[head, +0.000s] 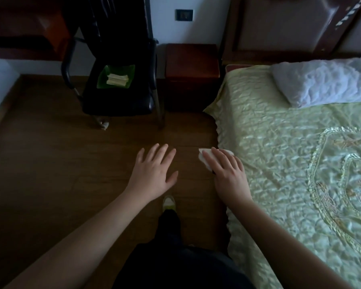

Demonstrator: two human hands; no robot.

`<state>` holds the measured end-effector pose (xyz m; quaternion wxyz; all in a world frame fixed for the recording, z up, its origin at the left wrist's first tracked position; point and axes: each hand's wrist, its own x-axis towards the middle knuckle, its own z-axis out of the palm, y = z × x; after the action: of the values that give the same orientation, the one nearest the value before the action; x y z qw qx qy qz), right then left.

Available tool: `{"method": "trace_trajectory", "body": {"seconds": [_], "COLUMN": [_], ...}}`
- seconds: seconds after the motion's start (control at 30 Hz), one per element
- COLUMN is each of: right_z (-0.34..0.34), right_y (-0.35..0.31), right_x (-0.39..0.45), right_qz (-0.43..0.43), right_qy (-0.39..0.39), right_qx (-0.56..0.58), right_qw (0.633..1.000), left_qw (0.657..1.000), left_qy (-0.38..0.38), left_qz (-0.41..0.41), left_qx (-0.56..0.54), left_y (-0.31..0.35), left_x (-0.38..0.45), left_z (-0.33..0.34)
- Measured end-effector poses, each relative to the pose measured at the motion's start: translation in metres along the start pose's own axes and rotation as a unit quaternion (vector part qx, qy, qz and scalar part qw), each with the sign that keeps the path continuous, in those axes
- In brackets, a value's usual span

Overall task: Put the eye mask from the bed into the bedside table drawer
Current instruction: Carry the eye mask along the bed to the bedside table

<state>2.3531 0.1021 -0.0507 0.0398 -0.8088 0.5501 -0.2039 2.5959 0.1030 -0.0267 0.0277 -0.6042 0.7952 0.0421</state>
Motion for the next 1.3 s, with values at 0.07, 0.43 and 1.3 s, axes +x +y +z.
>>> {"method": "trace_trajectory", "body": {"seconds": [0.07,0.43,1.3], "right_z": [0.013,0.049,0.099], "right_y": [0.008,0.04,0.205], "right_x": [0.027,0.198,0.48], "right_qz": [0.003,0.024,-0.008], "right_qy": [-0.011,-0.02,-0.006], "right_qx": [-0.005,-0.037,-0.005], "right_qw": [1.0,0.999,1.0], "left_qw": [1.0,0.999,1.0], "left_qy": [0.001,-0.007,-0.017], "left_qz": [-0.003,0.049,0.02], "left_qx": [-0.006,-0.003,0.012], "left_y": [-0.015,-0.098,-0.147], "left_x": [0.03,0.203,0.511], "left_z": [0.005,-0.002,-0.041]}}
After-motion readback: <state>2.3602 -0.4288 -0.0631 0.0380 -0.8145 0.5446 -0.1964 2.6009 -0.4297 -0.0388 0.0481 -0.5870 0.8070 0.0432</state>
